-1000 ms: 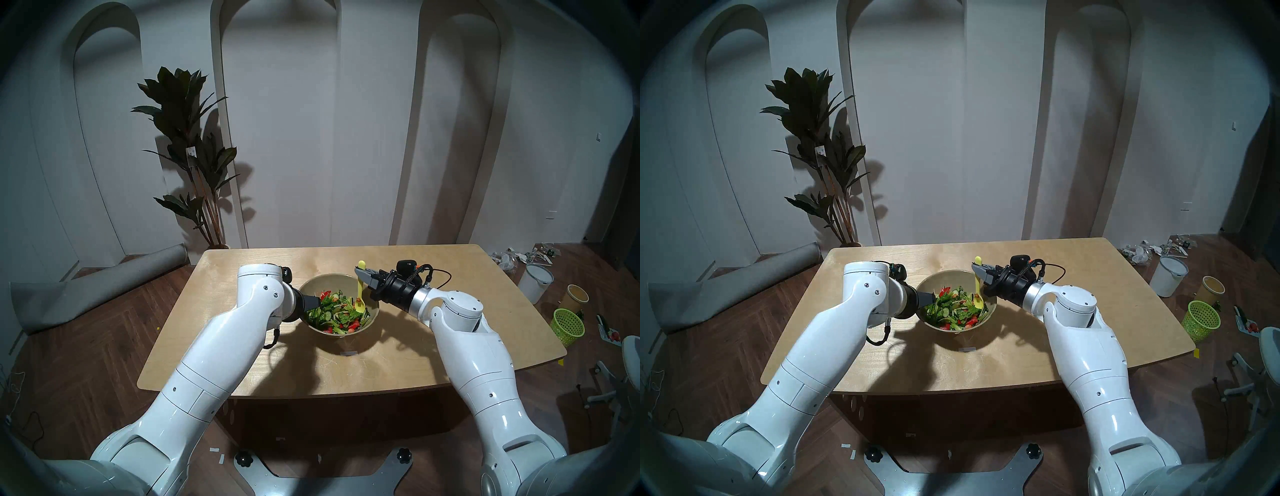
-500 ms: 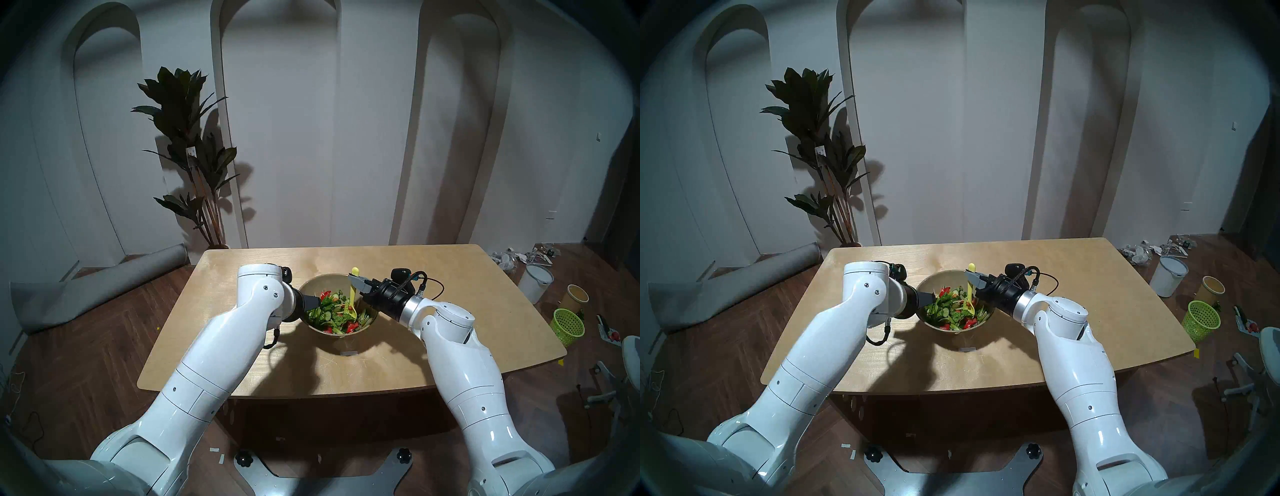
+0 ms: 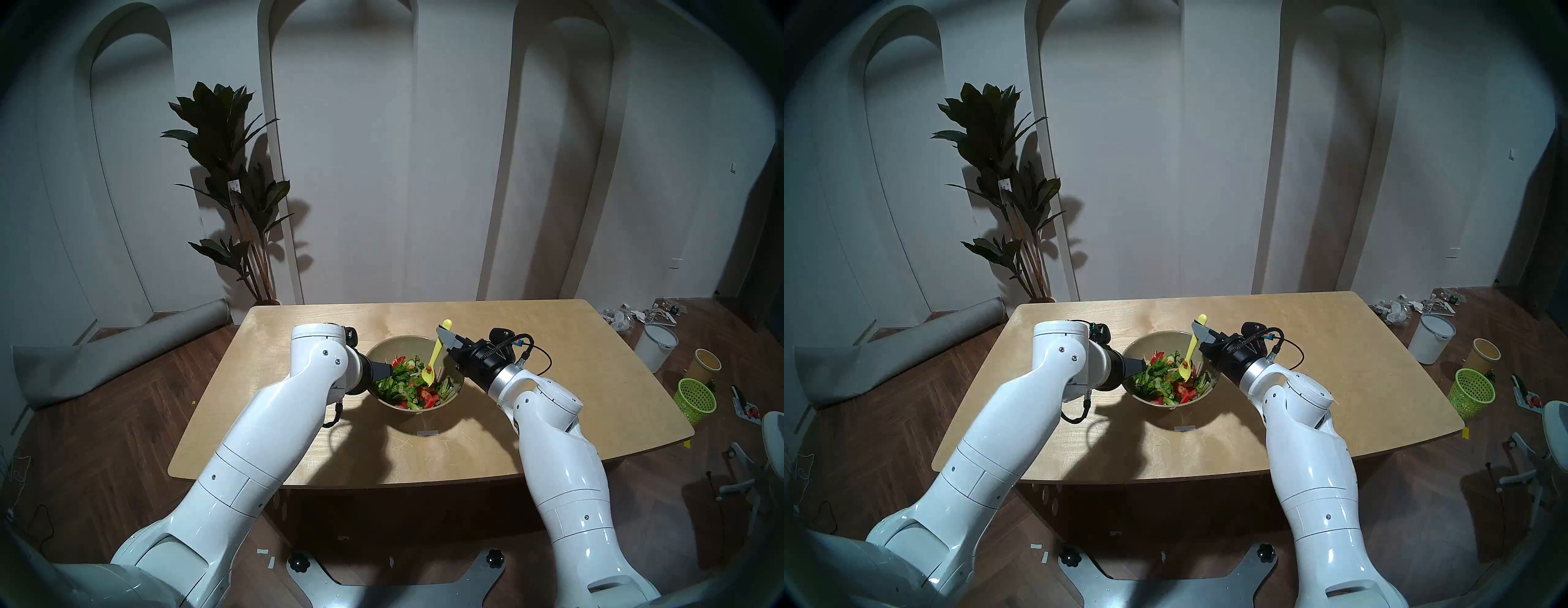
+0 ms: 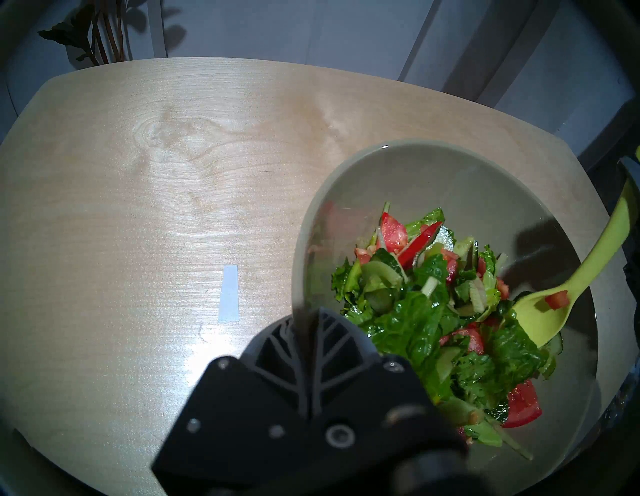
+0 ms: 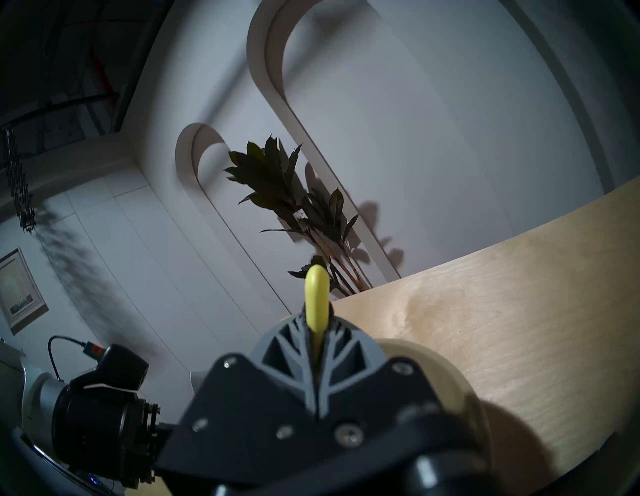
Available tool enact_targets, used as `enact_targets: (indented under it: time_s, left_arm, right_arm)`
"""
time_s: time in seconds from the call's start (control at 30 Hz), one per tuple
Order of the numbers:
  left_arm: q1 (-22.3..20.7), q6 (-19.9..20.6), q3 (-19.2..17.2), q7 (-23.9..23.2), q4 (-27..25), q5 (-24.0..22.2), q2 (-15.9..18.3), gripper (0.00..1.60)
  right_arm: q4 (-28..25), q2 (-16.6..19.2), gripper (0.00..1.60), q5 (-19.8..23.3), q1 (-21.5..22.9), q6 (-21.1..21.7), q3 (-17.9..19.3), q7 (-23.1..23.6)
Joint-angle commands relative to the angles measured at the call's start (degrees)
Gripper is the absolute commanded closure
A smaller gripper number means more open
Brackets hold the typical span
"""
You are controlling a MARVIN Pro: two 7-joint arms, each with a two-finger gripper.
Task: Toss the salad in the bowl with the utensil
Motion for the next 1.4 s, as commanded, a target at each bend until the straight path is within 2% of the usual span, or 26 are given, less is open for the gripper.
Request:
enact_targets:
  time_s: [0.0, 0.2, 0.33, 0.37, 0.43, 0.47, 0.5, 0.63, 0.8, 0.9, 0.93, 1.07, 1.3, 1.37]
  left_arm:
    - [-0.3, -0.1, 0.0, 1.3, -0.2, 0.0, 0.0, 1.6]
    - [-0.3, -0.1, 0.0, 1.4, -0.2, 0.0, 0.0, 1.6]
    - [-0.3, -0.1, 0.0, 1.2, -0.2, 0.1, 0.1, 1.6]
    - [-0.3, -0.1, 0.1, 1.0, -0.2, 0.1, 0.1, 1.6]
    - [-0.3, -0.1, 0.1, 0.8, -0.2, 0.2, 0.2, 1.6]
    - [-0.3, -0.1, 0.1, 0.8, -0.2, 0.2, 0.2, 1.6]
    - [-0.3, -0.1, 0.1, 0.8, -0.2, 0.2, 0.2, 1.6]
    - [-0.3, -0.1, 0.1, 0.9, -0.2, 0.2, 0.1, 1.6]
    - [-0.3, -0.1, 0.0, 1.1, -0.2, 0.1, 0.1, 1.6]
    - [-0.3, -0.1, 0.0, 1.1, -0.2, 0.1, 0.1, 1.6]
    - [-0.3, -0.1, 0.1, 1.1, -0.2, 0.1, 0.1, 1.6]
    - [-0.3, -0.1, 0.1, 1.0, -0.2, 0.2, 0.1, 1.6]
    - [-0.3, -0.1, 0.1, 1.0, -0.2, 0.2, 0.1, 1.6]
    - [-0.3, -0.1, 0.1, 1.0, -0.2, 0.2, 0.1, 1.6]
  right_arm:
    - [-3.5, -2.2, 1.6, 1.7, 0.8, 0.0, 1.3, -1.3]
    - [-4.2, -3.0, 1.6, 3.9, 0.9, -0.7, 3.8, -2.2]
    - [-4.1, 0.7, 1.6, 0.8, 2.3, -1.9, 3.1, -1.8]
    - [-4.1, 3.1, 1.6, -1.3, 2.9, -2.7, 2.1, -0.7]
    - [-3.9, 4.8, 1.6, -1.9, 3.9, -2.5, 1.5, 0.8]
    - [-3.8, 4.5, 1.6, -3.1, 4.3, -2.6, 1.8, 1.4]
    - [-3.2, 5.8, 1.6, -3.2, 4.9, -2.5, 1.0, 2.2]
    - [0.7, 7.3, 1.6, -6.2, 7.5, -4.2, -1.6, 4.7]
    - [7.7, 6.4, 1.6, -9.1, 10.0, -7.6, -5.5, 6.8]
    - [10.0, 5.7, 1.6, -10.0, 10.9, -8.5, -6.8, 6.8]
    - [11.1, 4.9, 1.6, -9.3, 11.6, -7.5, -6.9, 6.9]
    - [15.3, 3.3, 1.6, -9.2, 13.8, -8.0, -8.5, 7.8]
    - [17.0, 0.9, 1.6, -7.0, 14.5, -6.6, -8.5, 8.6]
    - [17.4, -0.8, 1.6, -4.9, 14.3, -5.5, -7.8, 8.7]
